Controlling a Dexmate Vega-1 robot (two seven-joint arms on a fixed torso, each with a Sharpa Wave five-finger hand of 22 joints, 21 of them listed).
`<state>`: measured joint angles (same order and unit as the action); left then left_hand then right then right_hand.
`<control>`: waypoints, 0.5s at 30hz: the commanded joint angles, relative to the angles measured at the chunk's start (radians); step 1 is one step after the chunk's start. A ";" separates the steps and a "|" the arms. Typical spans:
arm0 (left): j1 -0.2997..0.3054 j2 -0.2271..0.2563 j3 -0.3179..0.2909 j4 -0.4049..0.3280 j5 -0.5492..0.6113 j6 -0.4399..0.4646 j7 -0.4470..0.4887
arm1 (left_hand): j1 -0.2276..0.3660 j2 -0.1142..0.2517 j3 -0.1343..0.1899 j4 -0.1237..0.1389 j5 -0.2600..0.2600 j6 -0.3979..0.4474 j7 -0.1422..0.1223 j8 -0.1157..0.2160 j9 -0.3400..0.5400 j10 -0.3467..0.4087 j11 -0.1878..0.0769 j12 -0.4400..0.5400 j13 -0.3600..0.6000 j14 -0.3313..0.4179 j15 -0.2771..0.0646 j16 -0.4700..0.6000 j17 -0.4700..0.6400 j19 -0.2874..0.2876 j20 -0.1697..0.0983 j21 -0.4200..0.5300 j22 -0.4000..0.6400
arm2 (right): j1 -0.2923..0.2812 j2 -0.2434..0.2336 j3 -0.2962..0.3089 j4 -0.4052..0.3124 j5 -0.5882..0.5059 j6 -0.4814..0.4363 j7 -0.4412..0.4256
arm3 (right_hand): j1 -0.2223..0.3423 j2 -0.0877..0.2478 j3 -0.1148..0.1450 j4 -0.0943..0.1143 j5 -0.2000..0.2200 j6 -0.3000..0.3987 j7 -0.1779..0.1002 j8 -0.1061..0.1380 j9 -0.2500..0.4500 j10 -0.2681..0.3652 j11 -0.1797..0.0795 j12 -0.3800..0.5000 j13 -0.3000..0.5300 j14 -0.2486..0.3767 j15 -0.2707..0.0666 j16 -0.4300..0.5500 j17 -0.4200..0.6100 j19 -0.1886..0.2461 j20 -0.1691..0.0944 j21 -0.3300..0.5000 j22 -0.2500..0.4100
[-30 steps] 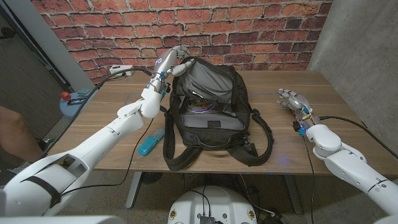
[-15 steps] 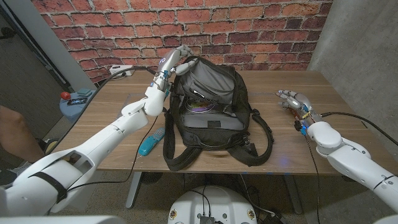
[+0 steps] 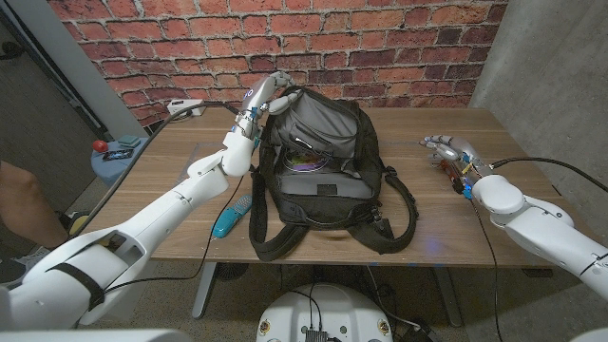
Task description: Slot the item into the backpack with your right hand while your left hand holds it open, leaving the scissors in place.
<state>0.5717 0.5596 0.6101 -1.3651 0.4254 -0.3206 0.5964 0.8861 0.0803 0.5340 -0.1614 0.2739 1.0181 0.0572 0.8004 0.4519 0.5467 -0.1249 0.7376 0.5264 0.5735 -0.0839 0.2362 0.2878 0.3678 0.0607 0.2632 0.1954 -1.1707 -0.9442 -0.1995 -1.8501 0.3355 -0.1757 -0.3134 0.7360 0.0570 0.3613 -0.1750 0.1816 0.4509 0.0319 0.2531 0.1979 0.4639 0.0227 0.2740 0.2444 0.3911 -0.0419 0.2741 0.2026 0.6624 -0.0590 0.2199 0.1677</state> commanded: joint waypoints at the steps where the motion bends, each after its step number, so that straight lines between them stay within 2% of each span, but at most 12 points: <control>1: 0.000 -0.005 0.000 -0.007 -0.024 0.016 -0.029 | 0.035 0.024 0.011 -0.001 0.010 0.000 0.008 0.011 0.005 0.009 0.001 0.009 0.003 0.009 -0.001 -0.004 0.001 -0.005 -0.002 -0.003 -0.001 | 0.016 -0.073 -0.006 -0.057 -0.039 -0.138 0.001 | 0.017 0.001 -0.006 0.002 0.000 0.015 -0.001 0.004 0.004 0.016 0.003 0.009 0.006 0.018 -0.032 0.011 0.005 0.016 -0.012 0.007 0.003; 6: -0.007 -0.011 0.007 -0.003 -0.022 0.014 -0.033 | 0.034 0.023 0.014 -0.002 0.014 0.000 0.009 0.012 0.004 0.007 0.001 0.009 0.005 0.009 0.000 -0.005 0.002 -0.006 -0.002 -0.003 -0.001 | 0.012 -0.095 -0.001 -0.081 -0.049 -0.189 -0.008 | 0.025 -0.005 -0.010 0.001 -0.002 0.021 -0.001 0.004 0.004 0.027 0.003 0.013 0.008 0.027 -0.032 0.014 0.006 0.026 -0.011 0.008 0.003; 15: -0.021 -0.017 0.016 0.010 -0.022 0.006 -0.041 | 0.033 0.022 0.016 -0.003 0.019 -0.002 0.008 0.015 0.003 0.006 0.002 0.009 0.007 0.008 0.000 -0.006 0.005 -0.006 -0.001 -0.004 -0.001 | 0.012 -0.120 0.007 -0.107 -0.055 -0.270 -0.020 | 0.049 -0.013 -0.022 0.006 -0.004 0.081 -0.005 0.018 0.005 0.085 0.006 0.033 0.015 0.079 -0.032 0.036 0.013 0.056 -0.009 0.009 0.004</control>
<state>0.5641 0.5500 0.6154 -1.3663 0.4072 -0.3091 0.5679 0.8861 0.0803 0.5423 -0.1613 0.2855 1.0177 0.0576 0.8120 0.4524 0.5466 -0.1249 0.7376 0.5310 0.5735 -0.0839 0.2362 0.2905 0.3679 0.0608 0.2632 0.1955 -1.1609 -1.0259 -0.1999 -1.9202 0.2956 -0.3443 -0.3200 0.7693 0.0430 0.3458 -0.1706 0.1815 0.5147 0.0286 0.2664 0.1978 0.5300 0.0281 0.3002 0.2551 0.4540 -0.0460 0.3004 0.2119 0.7018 -0.0660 0.2198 0.1703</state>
